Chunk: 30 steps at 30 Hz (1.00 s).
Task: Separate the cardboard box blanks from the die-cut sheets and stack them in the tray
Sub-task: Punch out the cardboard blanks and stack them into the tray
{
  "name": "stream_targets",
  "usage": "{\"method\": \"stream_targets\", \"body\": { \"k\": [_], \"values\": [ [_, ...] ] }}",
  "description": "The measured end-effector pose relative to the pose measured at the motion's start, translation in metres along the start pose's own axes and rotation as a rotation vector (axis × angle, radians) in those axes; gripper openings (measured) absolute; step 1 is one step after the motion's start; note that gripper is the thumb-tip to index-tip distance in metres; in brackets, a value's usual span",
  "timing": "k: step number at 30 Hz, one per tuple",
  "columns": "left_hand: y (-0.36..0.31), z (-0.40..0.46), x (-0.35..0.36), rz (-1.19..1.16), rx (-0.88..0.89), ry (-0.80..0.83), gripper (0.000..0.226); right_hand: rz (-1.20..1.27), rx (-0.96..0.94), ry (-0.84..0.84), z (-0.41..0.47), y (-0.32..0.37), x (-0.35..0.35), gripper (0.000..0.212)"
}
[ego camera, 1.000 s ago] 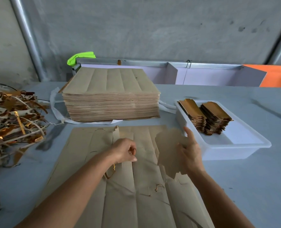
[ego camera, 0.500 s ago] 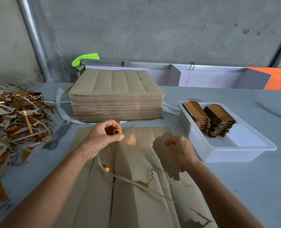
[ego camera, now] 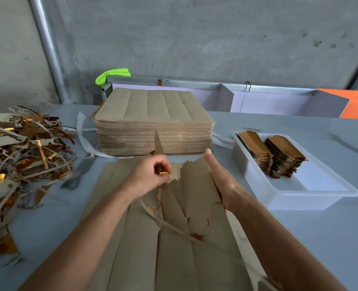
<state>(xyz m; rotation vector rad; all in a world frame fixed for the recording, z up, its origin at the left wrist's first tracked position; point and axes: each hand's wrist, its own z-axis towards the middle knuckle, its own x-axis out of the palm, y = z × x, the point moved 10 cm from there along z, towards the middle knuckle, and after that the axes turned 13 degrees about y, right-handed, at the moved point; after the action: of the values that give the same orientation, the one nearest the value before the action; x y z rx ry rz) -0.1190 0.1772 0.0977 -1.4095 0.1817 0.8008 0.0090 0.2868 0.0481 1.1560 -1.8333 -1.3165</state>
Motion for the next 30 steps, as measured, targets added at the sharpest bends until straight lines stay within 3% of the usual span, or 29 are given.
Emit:
{"method": "stream_targets", "body": {
  "k": [2, 4, 5, 8, 10, 13, 15, 17, 20, 21, 23, 25, 27, 29, 30],
  "values": [
    [-0.004, 0.007, 0.01, 0.062, 0.016, 0.028, 0.026, 0.013, 0.032, -0.072, -0.003, -0.004, -0.011, 0.065],
    [-0.01, 0.013, 0.022, 0.232, 0.018, 0.063, 0.016, -0.074, 0.002, -0.198, -0.009, -0.001, -0.027, 0.023],
    [-0.013, 0.014, 0.031, 0.401, 0.009, 0.086, 0.021, -0.114, -0.025, -0.263, -0.014, 0.0, -0.034, 0.015],
    [-0.008, 0.005, 0.074, 0.786, -0.065, 0.169, 0.097, -0.118, -0.138, -0.427, -0.024, -0.002, -0.052, 0.019],
    [0.003, -0.012, 0.105, 0.668, -0.155, 0.194, 0.124, -0.078, -0.192, -0.494, -0.03, -0.007, -0.057, 0.031],
    [0.032, -0.043, 0.142, 0.3, -0.376, 0.185, 0.136, 0.06, -0.249, -0.507, -0.034, -0.024, -0.053, 0.026],
    [0.039, -0.049, 0.145, 0.238, -0.408, 0.119, 0.125, 0.176, -0.263, -0.501, -0.035, -0.035, -0.05, 0.027],
    [0.038, -0.048, 0.135, 0.3, -0.391, 0.039, 0.089, 0.275, -0.269, -0.507, -0.035, -0.045, -0.05, 0.025],
    [0.041, -0.043, 0.13, 0.329, -0.389, 0.102, 0.055, 0.432, -0.264, -0.497, -0.035, -0.052, -0.051, 0.017],
    [0.04, -0.041, 0.133, 0.339, -0.372, 0.141, 0.049, 0.46, -0.259, -0.486, -0.034, -0.052, -0.05, 0.017],
    [0.037, -0.039, 0.137, 0.315, -0.347, 0.19, 0.061, 0.497, -0.262, -0.46, -0.032, -0.052, -0.046, 0.018],
    [0.032, -0.036, 0.145, 0.107, -0.3, 0.218, 0.065, 0.535, -0.276, -0.415, -0.028, -0.05, -0.038, 0.018],
    [0.022, -0.037, 0.158, -0.213, -0.241, 0.271, 0.043, 0.545, -0.303, -0.368, -0.026, -0.044, -0.031, 0.018],
    [0.017, -0.04, 0.156, -0.375, -0.199, 0.272, 0.015, 0.565, -0.35, -0.404, -0.029, -0.035, -0.038, 0.017],
    [0.018, -0.041, 0.152, -0.39, -0.186, 0.265, 0.023, 0.601, -0.384, -0.465, -0.034, -0.031, -0.048, 0.017]
  ]
}}
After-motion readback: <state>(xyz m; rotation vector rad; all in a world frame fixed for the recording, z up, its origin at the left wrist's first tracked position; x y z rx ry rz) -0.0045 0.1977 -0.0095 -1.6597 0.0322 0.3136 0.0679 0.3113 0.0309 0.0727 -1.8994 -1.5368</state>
